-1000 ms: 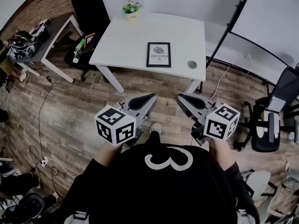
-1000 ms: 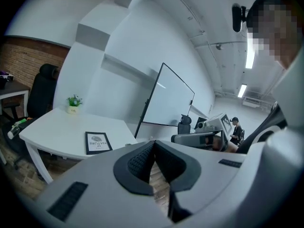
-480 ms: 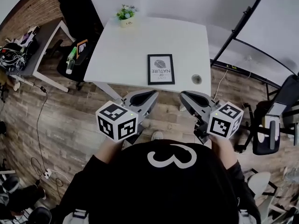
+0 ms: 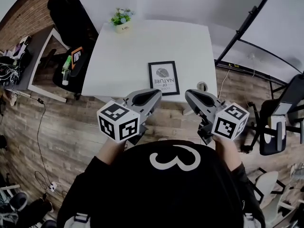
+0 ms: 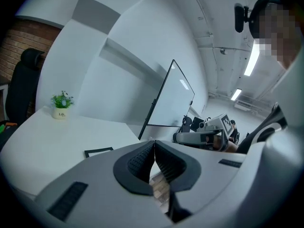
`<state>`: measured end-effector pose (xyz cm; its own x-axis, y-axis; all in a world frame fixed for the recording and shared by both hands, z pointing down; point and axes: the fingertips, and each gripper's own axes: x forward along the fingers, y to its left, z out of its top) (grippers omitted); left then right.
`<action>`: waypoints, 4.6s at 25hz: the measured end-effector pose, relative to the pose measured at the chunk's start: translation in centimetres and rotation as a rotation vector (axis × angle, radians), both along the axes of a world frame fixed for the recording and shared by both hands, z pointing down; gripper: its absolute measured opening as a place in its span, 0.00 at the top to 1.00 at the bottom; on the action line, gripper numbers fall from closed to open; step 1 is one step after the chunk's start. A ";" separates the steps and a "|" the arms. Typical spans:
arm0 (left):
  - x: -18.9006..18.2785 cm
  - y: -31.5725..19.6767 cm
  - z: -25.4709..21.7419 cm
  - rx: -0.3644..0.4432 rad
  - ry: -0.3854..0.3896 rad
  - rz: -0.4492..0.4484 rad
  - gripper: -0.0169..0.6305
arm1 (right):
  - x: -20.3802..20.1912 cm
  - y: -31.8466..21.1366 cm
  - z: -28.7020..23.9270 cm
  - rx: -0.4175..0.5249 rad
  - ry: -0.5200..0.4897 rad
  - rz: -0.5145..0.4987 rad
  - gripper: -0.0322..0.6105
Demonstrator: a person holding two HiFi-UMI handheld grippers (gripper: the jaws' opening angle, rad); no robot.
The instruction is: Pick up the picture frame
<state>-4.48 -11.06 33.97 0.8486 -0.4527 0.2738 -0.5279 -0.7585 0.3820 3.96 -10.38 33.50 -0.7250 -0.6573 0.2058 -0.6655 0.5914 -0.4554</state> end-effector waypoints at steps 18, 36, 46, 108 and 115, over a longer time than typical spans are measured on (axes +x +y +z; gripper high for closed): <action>-1.2 -5.9 2.3 -0.059 -0.005 -0.098 0.95 | 0.6 -6.0 2.2 -0.054 -0.026 -0.006 0.91; -2.7 -13.1 7.1 -0.161 -0.042 -0.191 0.94 | 1.1 -13.7 6.9 -0.148 0.033 0.000 0.91; -3.5 -15.3 11.9 -0.282 -0.075 -0.228 0.86 | 2.8 -16.2 13.6 -0.275 0.105 0.027 0.84; -2.8 -17.1 26.5 -0.589 -0.272 -0.265 0.82 | 2.2 -17.1 27.2 -0.590 0.327 -0.008 0.79; -2.7 -17.1 26.4 -0.595 -0.279 -0.277 0.82 | 2.4 -17.0 27.2 -0.593 0.320 0.022 0.79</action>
<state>-7.18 -28.16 60.41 0.5863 -0.3480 0.7316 -0.8095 -0.2871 0.5122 6.33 -27.37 60.74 -0.5561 -0.3806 0.7389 -0.8306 0.2866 -0.4775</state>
